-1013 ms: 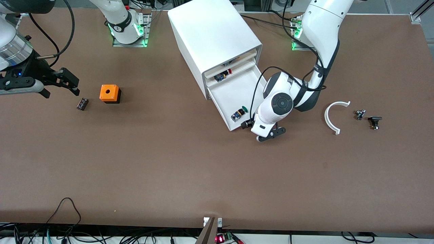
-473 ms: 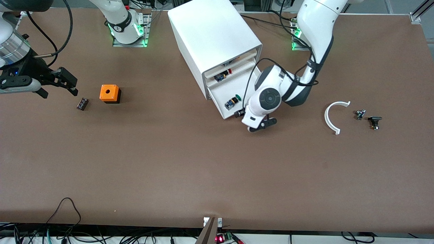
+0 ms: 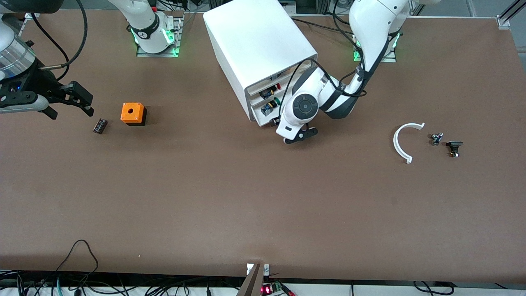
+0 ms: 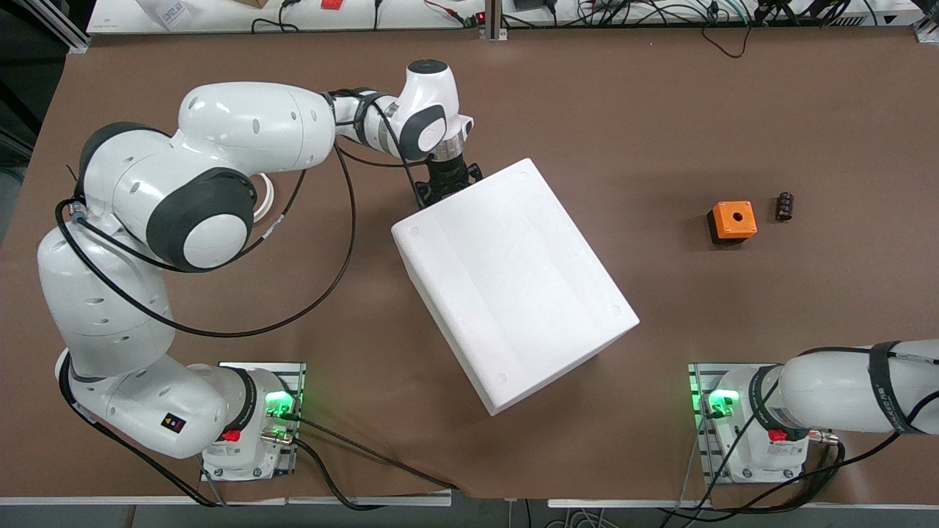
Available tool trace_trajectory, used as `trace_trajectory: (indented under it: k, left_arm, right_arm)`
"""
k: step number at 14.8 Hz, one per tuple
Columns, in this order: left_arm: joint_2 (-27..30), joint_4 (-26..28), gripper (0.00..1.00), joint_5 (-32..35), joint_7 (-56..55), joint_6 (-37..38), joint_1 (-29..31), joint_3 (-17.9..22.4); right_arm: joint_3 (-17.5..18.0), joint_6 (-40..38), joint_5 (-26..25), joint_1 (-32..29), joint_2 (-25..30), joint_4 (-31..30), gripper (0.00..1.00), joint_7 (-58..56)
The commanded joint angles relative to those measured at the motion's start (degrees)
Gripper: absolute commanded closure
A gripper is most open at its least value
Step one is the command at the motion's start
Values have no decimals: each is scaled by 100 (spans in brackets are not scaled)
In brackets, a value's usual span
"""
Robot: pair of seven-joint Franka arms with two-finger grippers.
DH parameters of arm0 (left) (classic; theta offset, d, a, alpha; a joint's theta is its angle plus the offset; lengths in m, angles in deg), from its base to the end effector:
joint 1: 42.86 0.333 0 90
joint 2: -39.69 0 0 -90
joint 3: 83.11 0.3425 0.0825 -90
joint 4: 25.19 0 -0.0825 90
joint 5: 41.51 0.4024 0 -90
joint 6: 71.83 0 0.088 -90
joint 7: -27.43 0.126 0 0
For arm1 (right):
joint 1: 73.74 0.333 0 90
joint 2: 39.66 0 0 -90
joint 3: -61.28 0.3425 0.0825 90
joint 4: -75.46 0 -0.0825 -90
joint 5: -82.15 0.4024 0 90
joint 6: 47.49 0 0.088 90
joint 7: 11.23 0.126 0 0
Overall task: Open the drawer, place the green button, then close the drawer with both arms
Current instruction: 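Push the drawer shut into the cabinet with the left gripper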
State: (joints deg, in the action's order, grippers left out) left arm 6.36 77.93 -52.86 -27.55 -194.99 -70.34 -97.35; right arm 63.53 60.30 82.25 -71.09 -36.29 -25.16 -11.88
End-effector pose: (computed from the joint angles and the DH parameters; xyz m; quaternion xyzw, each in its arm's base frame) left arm 0.4866 -0.4371 0.2089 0.9653 0.1874 -0.1813 0.0150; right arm 0.5792 0.0504 0.6030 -0.9946 -0.0481 -0.0918 0.0031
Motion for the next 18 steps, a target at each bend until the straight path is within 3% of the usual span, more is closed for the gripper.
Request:
trace_trajectory:
  k: [1,6,12,16,18]
  left_arm:
    - [195,164,0,-208,-118,238,85,-193]
    - [143,173,0,-719,-118,336,76,-491]
    - [204,59,0,-746,-66,687,225,-492]
    - [459,-546,0,-562,407,1318,848,-422]
    - [529,-1020,0,51,925,2020,1191,-448]
  right_arm:
    - [3,-179,87,-37,-126,254,0,-76]
    - [3,-259,86,-46,-143,342,0,-67]
    - [3,-259,86,-37,-143,342,0,-58]
    - [3,-259,86,-37,-143,333,0,-58]
    - [3,-259,86,-37,-143,333,0,-58]
